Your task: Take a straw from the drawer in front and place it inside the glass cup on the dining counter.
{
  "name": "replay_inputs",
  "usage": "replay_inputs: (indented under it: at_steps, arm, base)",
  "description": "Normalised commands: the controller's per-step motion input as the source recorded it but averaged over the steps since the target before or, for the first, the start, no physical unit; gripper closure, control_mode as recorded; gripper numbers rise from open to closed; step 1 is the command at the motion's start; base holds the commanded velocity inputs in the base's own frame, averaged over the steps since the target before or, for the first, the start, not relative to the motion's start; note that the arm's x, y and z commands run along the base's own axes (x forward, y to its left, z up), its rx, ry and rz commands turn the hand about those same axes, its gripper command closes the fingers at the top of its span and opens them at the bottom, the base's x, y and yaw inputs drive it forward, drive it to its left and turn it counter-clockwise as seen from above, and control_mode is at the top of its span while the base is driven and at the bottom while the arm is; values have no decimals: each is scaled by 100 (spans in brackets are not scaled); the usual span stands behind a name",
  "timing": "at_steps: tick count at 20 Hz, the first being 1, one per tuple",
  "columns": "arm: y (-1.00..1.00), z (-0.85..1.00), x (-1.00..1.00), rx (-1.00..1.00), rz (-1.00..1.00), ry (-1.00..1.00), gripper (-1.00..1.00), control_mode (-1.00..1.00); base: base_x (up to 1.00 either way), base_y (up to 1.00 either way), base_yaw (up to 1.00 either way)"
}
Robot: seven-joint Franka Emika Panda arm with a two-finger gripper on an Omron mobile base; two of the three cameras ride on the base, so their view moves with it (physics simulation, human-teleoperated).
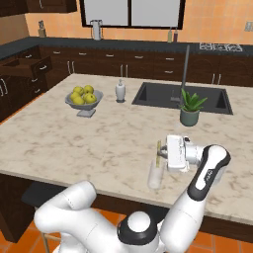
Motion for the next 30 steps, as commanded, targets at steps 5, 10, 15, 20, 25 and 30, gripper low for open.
replay_inputs:
  at_steps: [5, 10, 15, 20, 25, 30]
  arm:
    - [8, -5, -36, 0, 0, -3, 100, -100]
    - [5, -5, -5, 0, 0, 0, 100, -100]
    - [1, -2, 0, 0, 0, -1, -100, -100]
    - [0, 0, -1, 0, 0, -4, -100, -100]
    - [0, 27, -2, 0, 0, -1, -100, -100]
    - [2, 52, -8, 1, -2, 0, -100, -100]
  base:
    - [0, 0, 0]
    - [0, 0, 0]
    - [0, 0, 0]
    - [0, 0, 0]
    - [0, 0, 0]
    - [0, 0, 0]
